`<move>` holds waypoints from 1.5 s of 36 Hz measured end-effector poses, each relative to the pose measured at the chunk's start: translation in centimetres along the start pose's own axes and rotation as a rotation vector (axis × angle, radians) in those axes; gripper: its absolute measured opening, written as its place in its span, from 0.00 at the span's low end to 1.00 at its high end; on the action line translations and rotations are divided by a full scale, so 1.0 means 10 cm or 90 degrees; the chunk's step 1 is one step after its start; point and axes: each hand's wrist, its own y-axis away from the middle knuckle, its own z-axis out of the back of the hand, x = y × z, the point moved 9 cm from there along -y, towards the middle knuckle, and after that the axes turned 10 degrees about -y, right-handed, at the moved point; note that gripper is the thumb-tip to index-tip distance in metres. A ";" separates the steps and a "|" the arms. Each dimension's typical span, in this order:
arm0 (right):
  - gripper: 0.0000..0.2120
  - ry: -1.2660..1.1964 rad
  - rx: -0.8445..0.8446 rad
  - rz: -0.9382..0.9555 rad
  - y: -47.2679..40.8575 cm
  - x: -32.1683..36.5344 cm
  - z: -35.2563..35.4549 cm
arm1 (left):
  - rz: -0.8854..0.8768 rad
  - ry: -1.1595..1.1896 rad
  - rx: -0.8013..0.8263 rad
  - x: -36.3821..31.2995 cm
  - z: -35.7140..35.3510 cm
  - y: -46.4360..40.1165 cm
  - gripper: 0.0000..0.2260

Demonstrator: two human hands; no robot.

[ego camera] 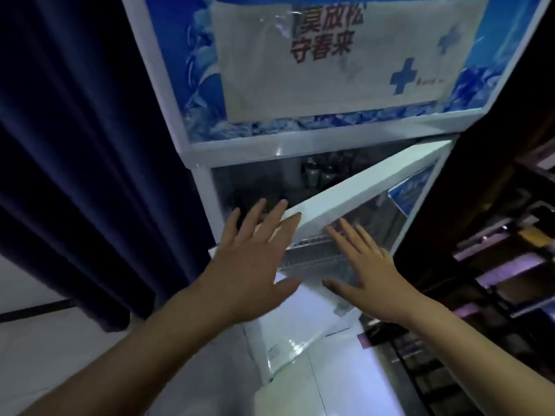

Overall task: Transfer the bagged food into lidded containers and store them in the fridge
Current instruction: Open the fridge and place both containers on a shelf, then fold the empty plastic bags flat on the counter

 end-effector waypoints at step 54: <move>0.28 -0.097 0.630 0.364 -0.27 1.60 -2.62 | 1.150 0.355 0.093 -0.44 -1.63 3.08 0.36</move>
